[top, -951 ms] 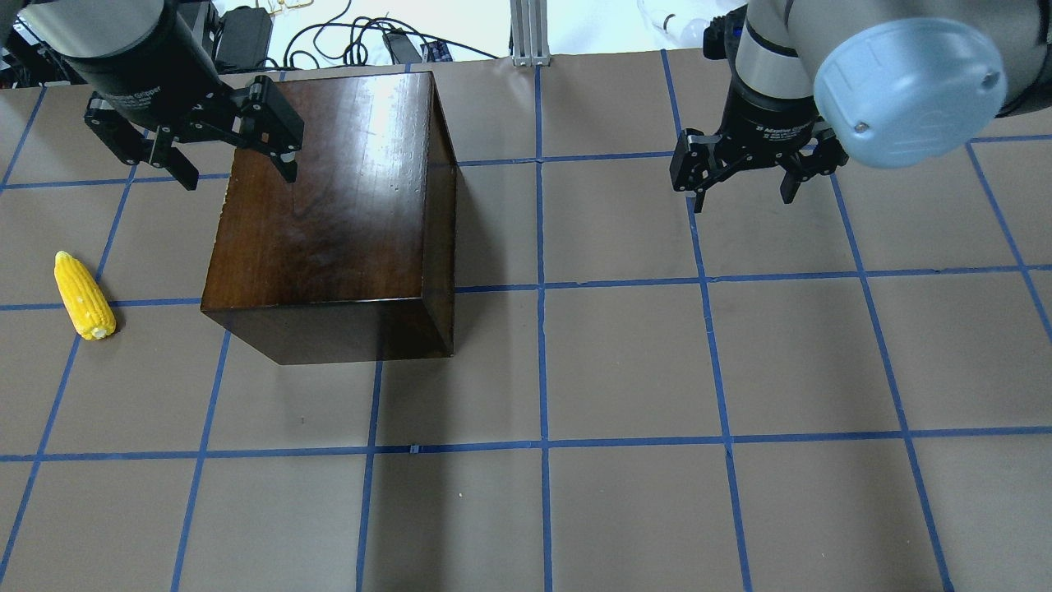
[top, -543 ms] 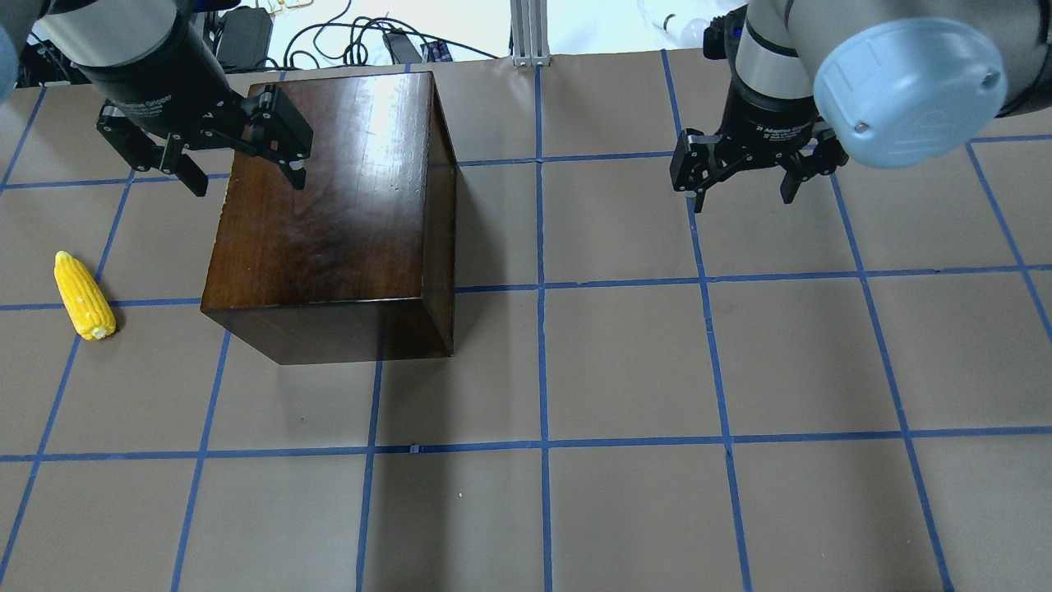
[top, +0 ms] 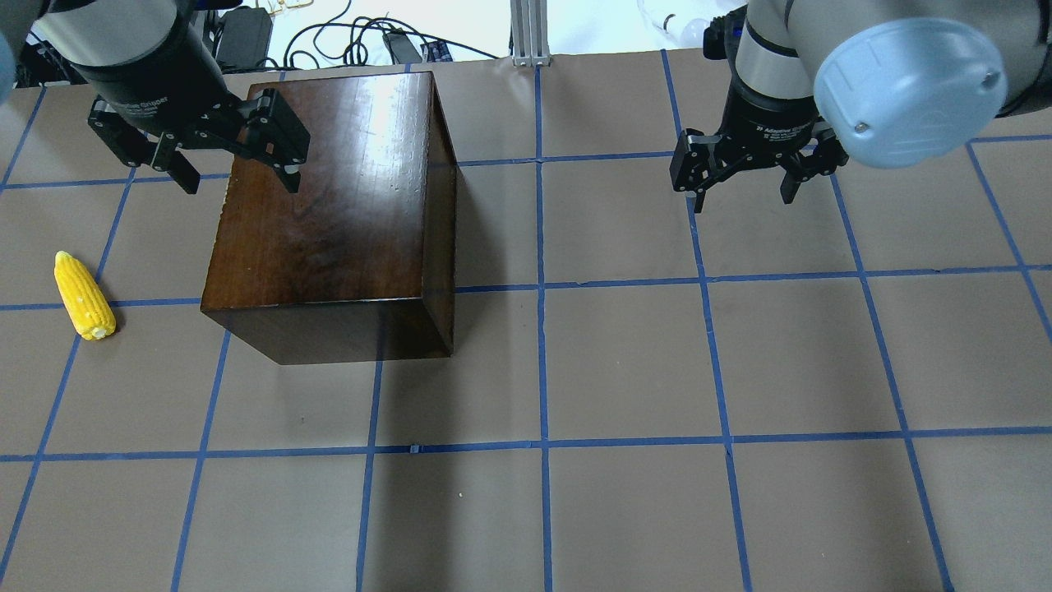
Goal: Open drawer and put corn inside
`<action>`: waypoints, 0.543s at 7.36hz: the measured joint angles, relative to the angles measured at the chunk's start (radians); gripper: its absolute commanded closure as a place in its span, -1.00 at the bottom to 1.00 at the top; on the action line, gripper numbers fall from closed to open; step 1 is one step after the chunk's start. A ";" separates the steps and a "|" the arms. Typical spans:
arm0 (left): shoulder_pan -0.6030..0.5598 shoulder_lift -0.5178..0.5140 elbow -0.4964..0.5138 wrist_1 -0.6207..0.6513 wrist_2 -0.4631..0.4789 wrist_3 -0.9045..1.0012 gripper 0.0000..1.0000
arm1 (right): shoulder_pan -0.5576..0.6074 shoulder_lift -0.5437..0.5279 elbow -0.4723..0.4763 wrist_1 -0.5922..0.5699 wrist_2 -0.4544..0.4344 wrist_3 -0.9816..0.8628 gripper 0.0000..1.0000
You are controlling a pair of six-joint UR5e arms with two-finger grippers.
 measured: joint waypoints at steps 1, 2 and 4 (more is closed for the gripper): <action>-0.004 -0.005 -0.003 0.003 0.004 -0.006 -1.00 | 0.000 0.000 0.000 0.000 0.000 0.000 -1.00; -0.006 -0.006 -0.005 0.009 0.006 -0.008 -1.00 | 0.000 0.000 0.000 0.000 0.000 0.000 -1.00; -0.004 -0.005 -0.009 0.018 0.000 -0.008 -1.00 | 0.000 0.000 0.000 -0.001 0.000 0.000 -1.00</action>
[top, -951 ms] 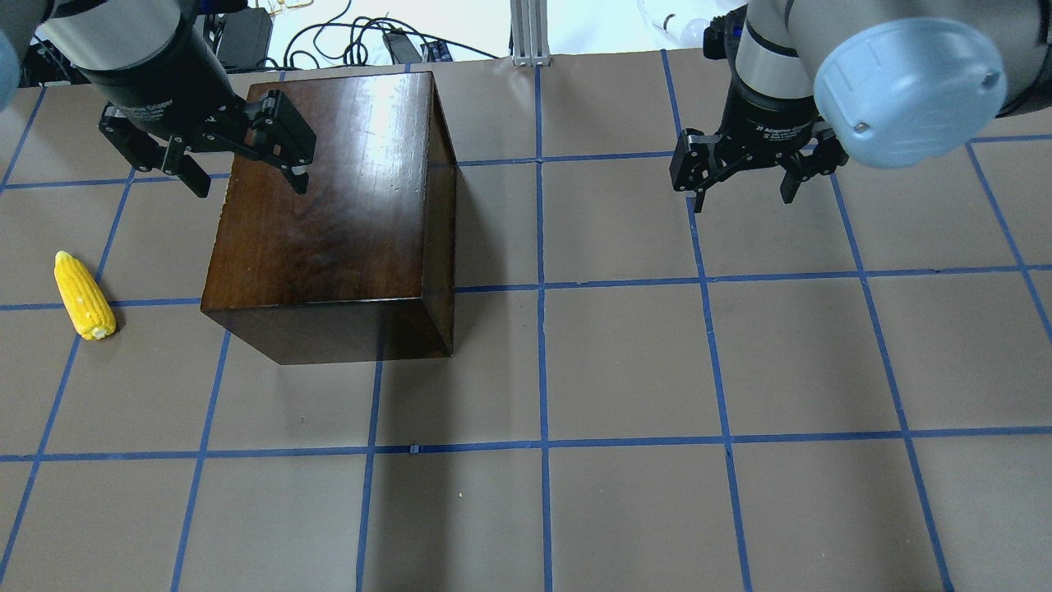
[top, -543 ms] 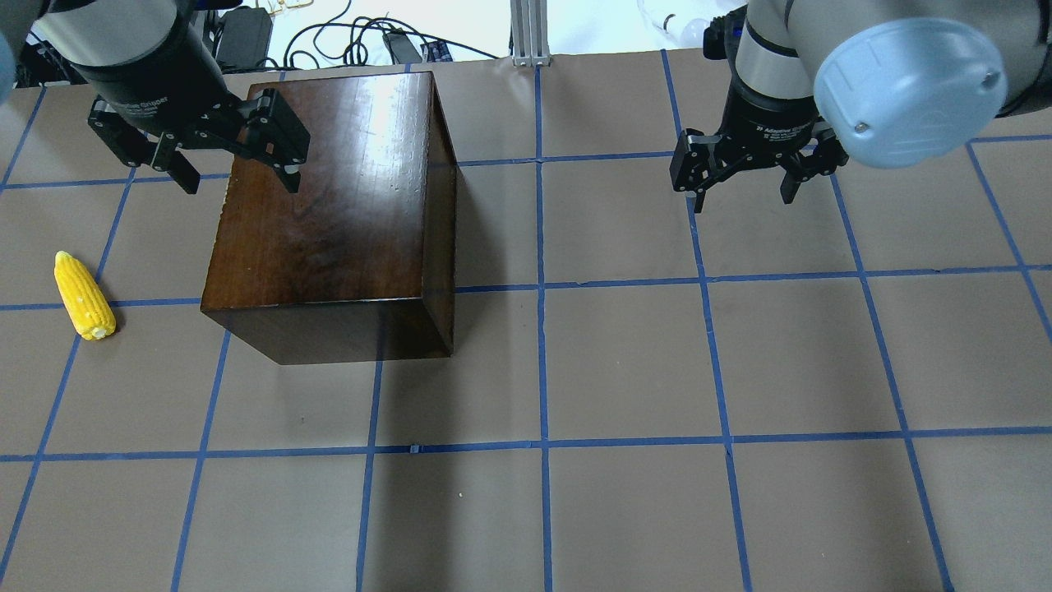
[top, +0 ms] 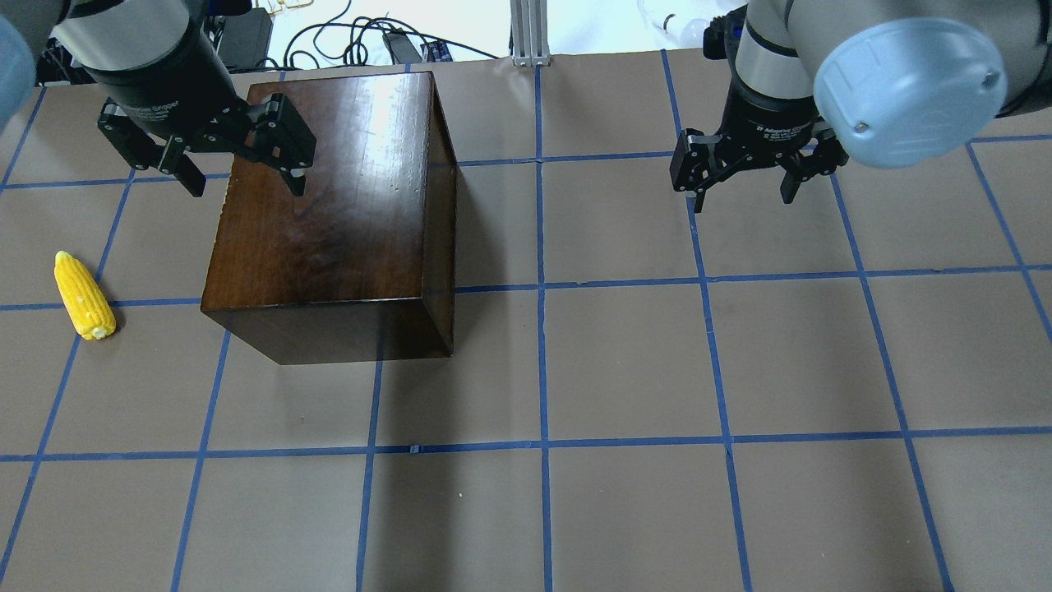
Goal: Open drawer and put corn inside
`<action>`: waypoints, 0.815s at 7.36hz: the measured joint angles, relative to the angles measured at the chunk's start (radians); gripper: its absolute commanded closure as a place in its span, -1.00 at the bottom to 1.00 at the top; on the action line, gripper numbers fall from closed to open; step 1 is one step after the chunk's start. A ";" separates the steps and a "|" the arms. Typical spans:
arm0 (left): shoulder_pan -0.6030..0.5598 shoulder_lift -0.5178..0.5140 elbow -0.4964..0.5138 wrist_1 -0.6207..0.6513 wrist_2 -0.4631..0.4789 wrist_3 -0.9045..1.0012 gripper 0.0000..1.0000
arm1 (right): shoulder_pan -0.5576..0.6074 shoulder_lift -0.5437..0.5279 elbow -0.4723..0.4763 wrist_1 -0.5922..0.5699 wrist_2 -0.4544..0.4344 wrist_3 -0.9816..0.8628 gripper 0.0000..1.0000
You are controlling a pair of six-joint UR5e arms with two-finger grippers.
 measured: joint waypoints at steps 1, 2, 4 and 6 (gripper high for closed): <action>0.005 -0.002 0.000 0.001 -0.011 0.006 -1.00 | 0.000 0.000 0.000 0.000 0.000 0.000 -1.00; 0.010 -0.007 -0.001 0.002 -0.033 0.009 -1.00 | 0.000 0.000 0.000 0.001 0.000 0.000 -1.00; 0.014 -0.018 0.000 0.014 -0.056 0.010 -1.00 | 0.000 0.000 0.000 0.001 0.000 0.000 -1.00; 0.022 -0.021 0.007 0.019 -0.037 0.012 -1.00 | 0.000 0.000 0.000 0.001 0.000 0.000 -1.00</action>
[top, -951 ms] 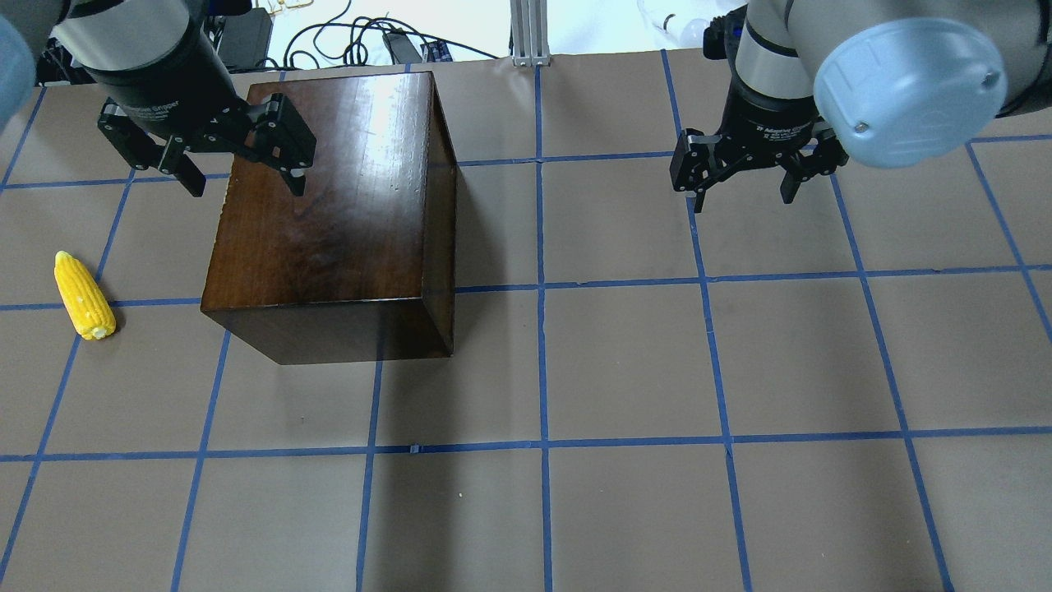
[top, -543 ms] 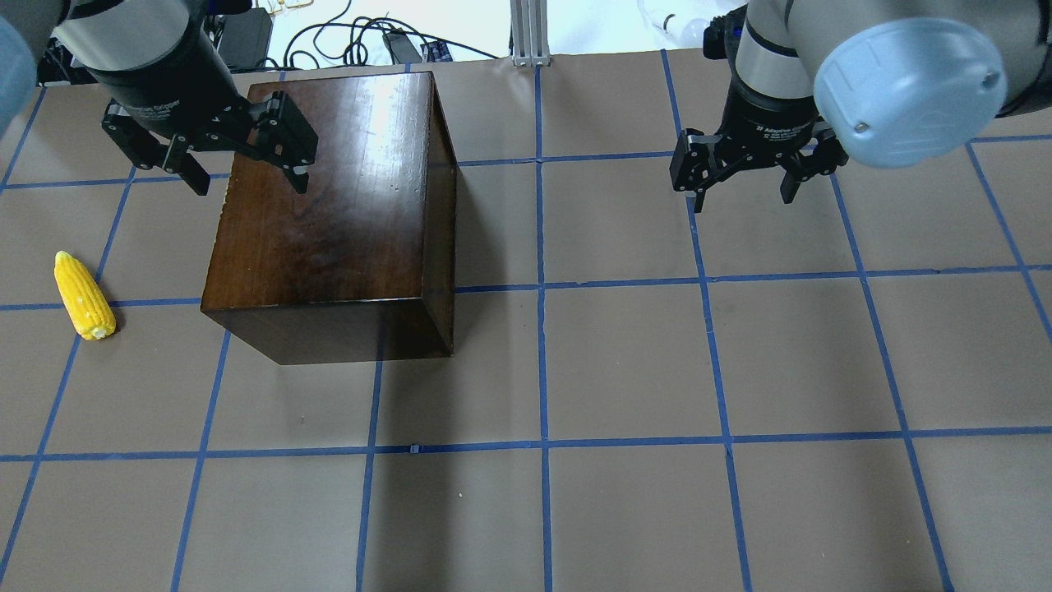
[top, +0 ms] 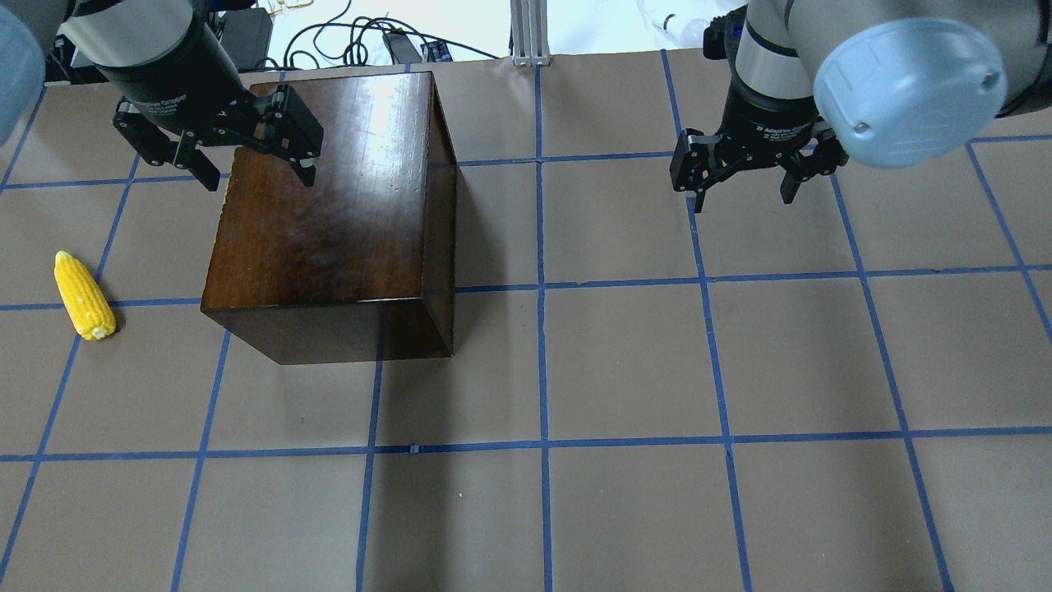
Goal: Open drawer and put corn inside
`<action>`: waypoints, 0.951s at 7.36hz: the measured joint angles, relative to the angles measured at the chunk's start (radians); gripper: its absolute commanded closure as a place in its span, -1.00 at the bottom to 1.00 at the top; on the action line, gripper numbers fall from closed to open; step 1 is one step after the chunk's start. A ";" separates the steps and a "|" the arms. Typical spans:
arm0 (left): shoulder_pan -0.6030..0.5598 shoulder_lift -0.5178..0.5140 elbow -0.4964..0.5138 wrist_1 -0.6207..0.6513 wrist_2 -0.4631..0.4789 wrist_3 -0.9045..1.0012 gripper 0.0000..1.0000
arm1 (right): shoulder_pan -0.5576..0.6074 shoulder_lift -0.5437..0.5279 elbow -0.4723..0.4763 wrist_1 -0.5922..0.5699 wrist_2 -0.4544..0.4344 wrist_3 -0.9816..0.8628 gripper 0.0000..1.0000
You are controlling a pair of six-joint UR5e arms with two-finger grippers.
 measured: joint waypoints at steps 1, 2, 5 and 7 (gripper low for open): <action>0.011 -0.006 0.005 0.001 0.007 0.001 -1.00 | 0.000 0.000 0.000 0.000 0.000 0.000 -1.00; 0.018 -0.020 0.011 0.017 0.005 0.004 -1.00 | 0.000 0.000 0.000 0.000 0.000 0.000 -1.00; 0.056 -0.088 0.028 0.061 0.001 0.025 -1.00 | 0.000 0.000 0.000 0.000 0.000 0.000 -1.00; 0.140 -0.126 0.028 0.066 0.002 0.103 -1.00 | 0.000 0.000 0.000 -0.001 0.000 0.000 -1.00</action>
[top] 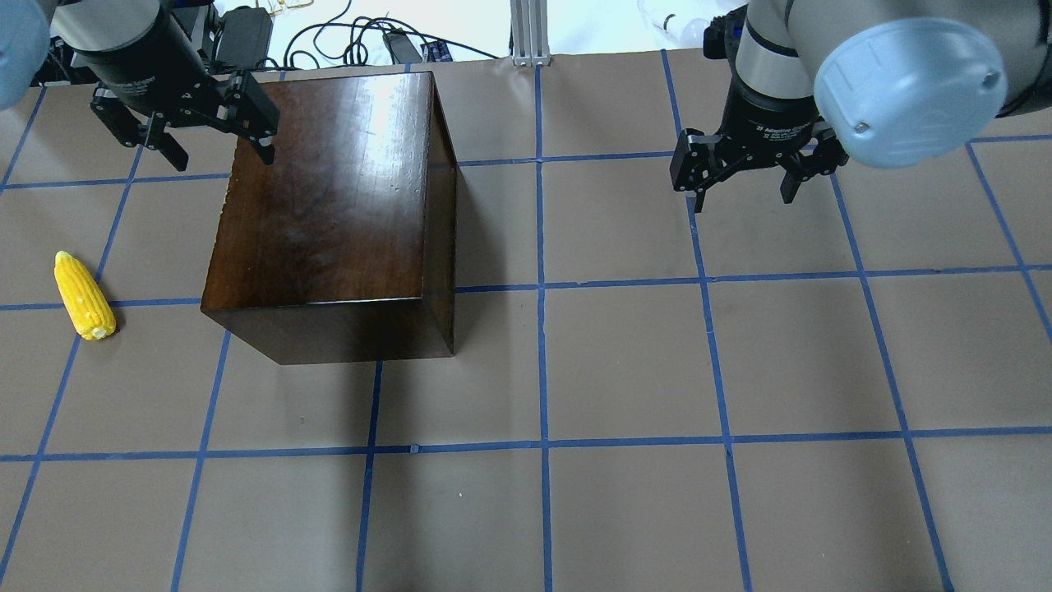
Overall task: Open drawer and put corn inside
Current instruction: 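Move the left gripper down beside the cabinet toward the white drawer handle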
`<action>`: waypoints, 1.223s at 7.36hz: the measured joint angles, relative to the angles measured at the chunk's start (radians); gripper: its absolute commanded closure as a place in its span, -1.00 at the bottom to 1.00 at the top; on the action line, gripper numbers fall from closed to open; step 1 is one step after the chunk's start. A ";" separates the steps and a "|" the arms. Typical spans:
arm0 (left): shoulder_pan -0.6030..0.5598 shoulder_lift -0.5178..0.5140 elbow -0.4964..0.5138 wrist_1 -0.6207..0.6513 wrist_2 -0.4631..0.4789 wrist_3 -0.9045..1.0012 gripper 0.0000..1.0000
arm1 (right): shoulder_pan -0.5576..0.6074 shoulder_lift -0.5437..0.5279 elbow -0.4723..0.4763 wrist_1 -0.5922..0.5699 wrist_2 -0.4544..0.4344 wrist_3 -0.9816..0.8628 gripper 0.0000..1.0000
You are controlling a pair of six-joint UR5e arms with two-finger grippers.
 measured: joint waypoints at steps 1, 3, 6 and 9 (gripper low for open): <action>0.057 -0.015 -0.005 0.002 -0.016 0.047 -1.00 | 0.000 0.000 0.000 0.000 0.000 0.000 -1.00; 0.174 -0.041 -0.024 0.004 -0.090 0.140 -1.00 | 0.000 0.000 0.000 0.000 -0.001 0.000 -1.00; 0.248 -0.089 -0.065 0.066 -0.119 0.258 -1.00 | 0.000 0.000 0.000 0.001 0.000 0.000 -1.00; 0.284 -0.143 -0.076 0.104 -0.163 0.346 -1.00 | 0.000 0.000 0.000 0.001 0.000 0.000 -1.00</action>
